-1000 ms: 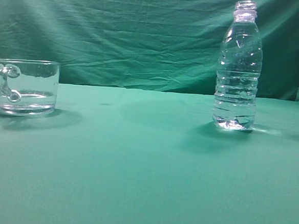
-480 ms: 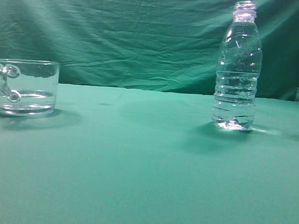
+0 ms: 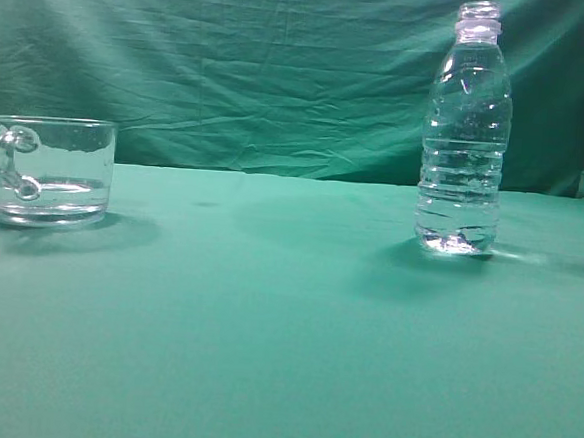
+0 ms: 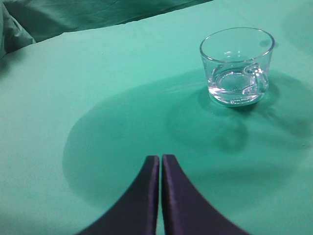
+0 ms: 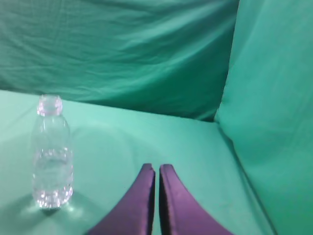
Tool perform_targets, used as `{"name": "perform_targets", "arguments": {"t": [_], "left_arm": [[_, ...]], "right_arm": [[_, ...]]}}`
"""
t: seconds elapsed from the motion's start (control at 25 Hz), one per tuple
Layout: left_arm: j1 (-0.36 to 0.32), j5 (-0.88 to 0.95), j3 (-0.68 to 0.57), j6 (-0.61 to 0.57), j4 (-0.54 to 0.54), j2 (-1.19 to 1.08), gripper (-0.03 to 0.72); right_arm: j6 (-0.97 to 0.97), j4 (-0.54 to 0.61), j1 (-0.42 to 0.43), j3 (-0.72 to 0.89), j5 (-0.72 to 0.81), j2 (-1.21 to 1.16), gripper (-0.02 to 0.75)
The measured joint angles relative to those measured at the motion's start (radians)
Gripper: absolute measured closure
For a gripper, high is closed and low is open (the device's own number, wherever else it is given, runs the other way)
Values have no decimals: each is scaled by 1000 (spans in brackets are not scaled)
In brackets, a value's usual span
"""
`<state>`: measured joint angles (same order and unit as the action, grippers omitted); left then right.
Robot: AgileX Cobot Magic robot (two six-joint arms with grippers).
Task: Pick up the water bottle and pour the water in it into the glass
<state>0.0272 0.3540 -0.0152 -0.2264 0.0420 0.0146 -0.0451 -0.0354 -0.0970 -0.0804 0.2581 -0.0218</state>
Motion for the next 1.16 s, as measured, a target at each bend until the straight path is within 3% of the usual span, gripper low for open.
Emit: {"name": "perform_targets", "arguments": {"t": [0.2, 0.56, 1.16], "left_arm": [[0, 0, 0, 0, 0, 0, 688], [0, 0, 0, 0, 0, 0, 688], [0, 0, 0, 0, 0, 0, 688]], "right_arm": [[-2, 4, 0, 105, -29, 25, 738], [-4, 52, 0, 107, 110, 29, 738], [12, 78, 0, 107, 118, 29, 738]]}}
